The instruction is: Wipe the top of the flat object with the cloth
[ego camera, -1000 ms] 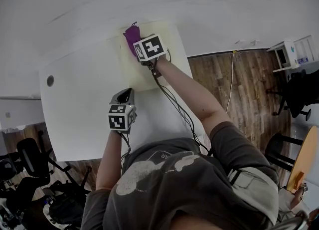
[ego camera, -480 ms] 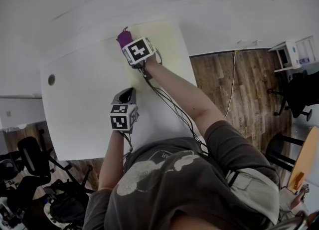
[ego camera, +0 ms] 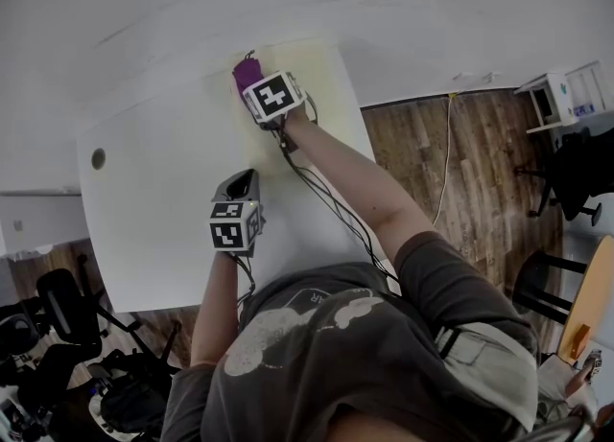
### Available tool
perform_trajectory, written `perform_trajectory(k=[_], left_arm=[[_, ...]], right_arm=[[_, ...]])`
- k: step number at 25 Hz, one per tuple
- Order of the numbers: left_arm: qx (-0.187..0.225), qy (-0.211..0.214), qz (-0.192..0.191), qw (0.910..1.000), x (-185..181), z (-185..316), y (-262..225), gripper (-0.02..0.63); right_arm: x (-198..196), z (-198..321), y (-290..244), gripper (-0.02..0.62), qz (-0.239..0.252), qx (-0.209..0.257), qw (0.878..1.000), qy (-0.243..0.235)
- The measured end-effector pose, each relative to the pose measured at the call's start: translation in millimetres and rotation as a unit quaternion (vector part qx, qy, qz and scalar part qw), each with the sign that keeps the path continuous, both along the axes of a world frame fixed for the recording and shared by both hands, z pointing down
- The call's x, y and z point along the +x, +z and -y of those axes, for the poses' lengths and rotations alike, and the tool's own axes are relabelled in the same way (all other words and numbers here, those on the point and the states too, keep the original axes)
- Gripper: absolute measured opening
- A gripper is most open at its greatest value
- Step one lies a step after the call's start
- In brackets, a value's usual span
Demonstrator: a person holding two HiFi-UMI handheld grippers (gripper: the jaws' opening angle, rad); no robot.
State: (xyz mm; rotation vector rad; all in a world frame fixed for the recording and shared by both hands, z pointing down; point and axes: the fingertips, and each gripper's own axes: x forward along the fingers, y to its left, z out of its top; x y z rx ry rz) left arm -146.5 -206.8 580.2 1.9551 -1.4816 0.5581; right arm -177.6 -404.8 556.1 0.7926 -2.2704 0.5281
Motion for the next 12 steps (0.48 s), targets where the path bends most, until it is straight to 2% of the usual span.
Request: perform_trajectory(k=[12], left_arm=[[0.001, 0.0, 0.002, 1.0, 2, 2, 0, -0.003]], right_arm=[[67, 24, 9, 0.074, -0.022, 0.003, 0.998, 0.05]])
